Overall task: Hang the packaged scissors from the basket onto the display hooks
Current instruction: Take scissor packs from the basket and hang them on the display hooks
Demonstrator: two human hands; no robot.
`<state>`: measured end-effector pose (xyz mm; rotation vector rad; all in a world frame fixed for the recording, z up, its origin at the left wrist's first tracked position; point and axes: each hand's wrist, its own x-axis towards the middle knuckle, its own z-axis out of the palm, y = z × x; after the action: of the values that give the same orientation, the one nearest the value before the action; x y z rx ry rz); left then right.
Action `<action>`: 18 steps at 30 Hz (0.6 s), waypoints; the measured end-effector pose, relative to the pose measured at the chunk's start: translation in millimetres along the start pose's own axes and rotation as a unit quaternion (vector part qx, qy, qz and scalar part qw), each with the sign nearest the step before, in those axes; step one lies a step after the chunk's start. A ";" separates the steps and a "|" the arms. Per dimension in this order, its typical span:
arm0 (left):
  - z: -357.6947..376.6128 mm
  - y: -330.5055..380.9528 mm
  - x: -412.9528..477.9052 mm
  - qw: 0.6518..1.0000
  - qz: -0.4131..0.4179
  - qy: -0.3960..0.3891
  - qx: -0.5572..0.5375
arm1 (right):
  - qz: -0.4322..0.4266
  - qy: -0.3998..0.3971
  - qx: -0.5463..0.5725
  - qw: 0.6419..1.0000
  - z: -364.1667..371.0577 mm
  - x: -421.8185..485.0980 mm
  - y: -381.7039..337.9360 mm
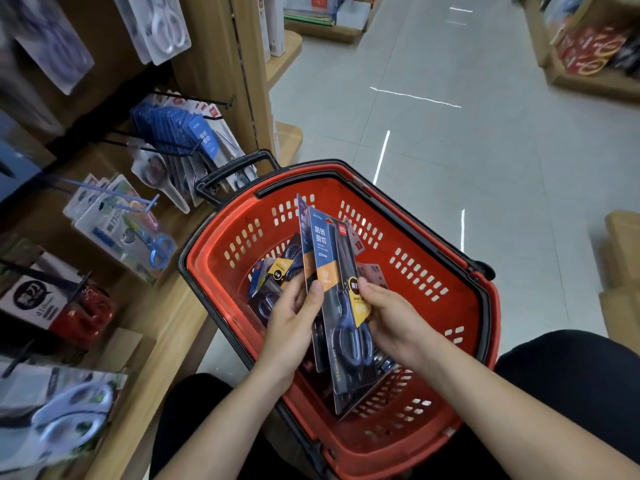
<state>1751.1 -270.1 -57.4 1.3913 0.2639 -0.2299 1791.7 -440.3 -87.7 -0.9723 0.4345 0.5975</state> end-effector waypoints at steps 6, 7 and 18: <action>0.4 1.3 0.1 0.998 -0.057 -0.014 0.002 | 0.005 0.017 -0.020 1.000 9.0 -7.3 0.1; 1.2 2.4 -0.1 0.997 -0.075 -0.024 0.006 | 0.007 0.013 -0.025 1.000 11.0 -9.1 -0.3; -9.3 9.0 5.2 0.985 -0.136 -0.065 0.079 | 0.118 0.018 0.052 0.991 6.5 -10.7 -5.1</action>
<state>1758.4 -259.5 -52.0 1.4885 0.3332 -0.5761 1787.4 -439.8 -74.9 -0.8388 0.6119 0.7645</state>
